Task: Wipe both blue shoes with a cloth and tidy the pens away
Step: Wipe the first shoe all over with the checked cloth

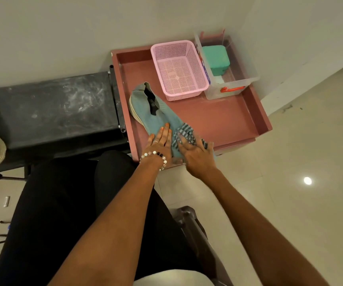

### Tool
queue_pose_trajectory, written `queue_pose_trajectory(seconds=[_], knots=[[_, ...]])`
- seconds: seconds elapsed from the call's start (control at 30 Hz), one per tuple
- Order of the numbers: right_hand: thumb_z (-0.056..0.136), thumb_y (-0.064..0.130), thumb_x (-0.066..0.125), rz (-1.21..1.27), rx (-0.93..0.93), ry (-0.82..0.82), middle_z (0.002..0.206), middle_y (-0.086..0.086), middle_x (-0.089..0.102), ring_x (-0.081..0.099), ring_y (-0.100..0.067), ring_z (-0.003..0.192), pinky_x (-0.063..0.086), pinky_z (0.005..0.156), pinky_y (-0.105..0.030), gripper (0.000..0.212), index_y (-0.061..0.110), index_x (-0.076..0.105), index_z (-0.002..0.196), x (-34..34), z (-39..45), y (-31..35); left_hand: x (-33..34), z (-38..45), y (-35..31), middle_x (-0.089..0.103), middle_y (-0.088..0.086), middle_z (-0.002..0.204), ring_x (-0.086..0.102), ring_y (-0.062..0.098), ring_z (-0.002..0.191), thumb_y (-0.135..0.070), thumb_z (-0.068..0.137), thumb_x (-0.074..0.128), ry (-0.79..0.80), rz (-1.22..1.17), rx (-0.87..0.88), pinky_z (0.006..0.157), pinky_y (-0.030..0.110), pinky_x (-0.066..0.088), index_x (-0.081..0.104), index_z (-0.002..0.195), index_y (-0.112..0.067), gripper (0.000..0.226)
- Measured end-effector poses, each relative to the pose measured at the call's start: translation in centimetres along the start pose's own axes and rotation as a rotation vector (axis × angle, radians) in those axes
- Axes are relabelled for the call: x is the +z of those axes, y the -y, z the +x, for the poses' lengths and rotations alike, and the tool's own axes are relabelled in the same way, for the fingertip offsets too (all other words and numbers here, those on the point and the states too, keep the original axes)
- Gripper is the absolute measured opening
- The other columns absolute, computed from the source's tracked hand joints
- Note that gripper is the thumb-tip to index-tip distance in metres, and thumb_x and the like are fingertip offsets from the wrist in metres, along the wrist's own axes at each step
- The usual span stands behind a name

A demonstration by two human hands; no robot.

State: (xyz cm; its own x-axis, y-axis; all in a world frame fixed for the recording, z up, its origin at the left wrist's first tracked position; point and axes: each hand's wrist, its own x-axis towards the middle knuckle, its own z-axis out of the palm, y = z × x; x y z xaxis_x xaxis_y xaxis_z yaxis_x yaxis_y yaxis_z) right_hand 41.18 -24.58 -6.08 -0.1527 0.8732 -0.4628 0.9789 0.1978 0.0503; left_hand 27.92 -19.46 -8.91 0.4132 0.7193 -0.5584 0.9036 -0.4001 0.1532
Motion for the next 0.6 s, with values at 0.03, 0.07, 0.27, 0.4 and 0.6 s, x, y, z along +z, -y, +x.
queue_pose_trajectory(seconds=[0.03, 0.07, 0.27, 0.4, 0.6], knots=[[0.093, 0.016, 0.043, -0.014, -0.051, -0.001, 0.158, 0.014, 0.003, -0.007, -0.027, 0.144, 0.022, 0.1, -0.054, 0.061, 0.027, 0.019, 0.148, 0.3, -0.8, -0.9, 0.0, 0.0, 0.0, -0.035, 0.006, 0.153, -0.025, 0.02, 0.144, -0.067, 0.088, 0.041, 0.016, 0.0, 0.004, 0.118, 0.041, -0.008, -0.025, 0.147, -0.008, 0.106], [0.092, 0.015, 0.043, -0.046, -0.091, -0.005, 0.158, 0.016, 0.006, -0.006, -0.025, 0.145, 0.022, 0.099, -0.053, 0.063, 0.03, 0.019, 0.148, 0.4, -1.6, -1.9, 0.0, 0.0, 0.0, -0.035, 0.006, 0.153, -0.025, 0.02, 0.144, -0.07, 0.086, 0.041, 0.024, -0.001, 0.004, 0.118, 0.041, -0.009, -0.026, 0.146, -0.008, 0.109], [0.099, 0.038, 0.036, -0.208, -0.011, -0.031, 0.158, 0.008, -0.013, -0.012, -0.029, 0.144, 0.017, 0.109, -0.053, 0.065, 0.022, 0.001, 0.152, -1.1, 1.5, -1.0, 0.2, 0.0, -0.2, -0.034, 0.005, 0.153, -0.024, 0.019, 0.144, -0.072, 0.086, 0.038, -0.01, -0.008, -0.002, 0.118, 0.04, -0.009, -0.023, 0.147, -0.008, 0.108], [0.096, 0.045, 0.042, -0.202, 0.043, -0.024, 0.156, 0.006, -0.023, -0.013, -0.032, 0.143, 0.018, 0.11, -0.051, 0.077, 0.018, -0.003, 0.152, -0.6, 2.8, 0.1, 0.1, 0.0, 0.0, -0.034, 0.008, 0.153, -0.026, 0.02, 0.144, -0.074, 0.085, 0.036, 0.011, 0.021, -0.005, 0.118, 0.041, -0.01, -0.022, 0.148, -0.007, 0.108], [0.1, 0.037, 0.034, -0.181, -0.017, -0.003, 0.159, 0.006, -0.009, -0.009, -0.029, 0.144, 0.016, 0.11, -0.054, 0.059, 0.018, 0.011, 0.151, -0.6, 0.7, -0.3, 0.4, 0.0, 0.1, -0.036, 0.005, 0.152, -0.026, 0.019, 0.144, -0.072, 0.087, 0.037, -0.008, -0.006, 0.009, 0.118, 0.041, -0.011, -0.025, 0.147, -0.008, 0.107]])
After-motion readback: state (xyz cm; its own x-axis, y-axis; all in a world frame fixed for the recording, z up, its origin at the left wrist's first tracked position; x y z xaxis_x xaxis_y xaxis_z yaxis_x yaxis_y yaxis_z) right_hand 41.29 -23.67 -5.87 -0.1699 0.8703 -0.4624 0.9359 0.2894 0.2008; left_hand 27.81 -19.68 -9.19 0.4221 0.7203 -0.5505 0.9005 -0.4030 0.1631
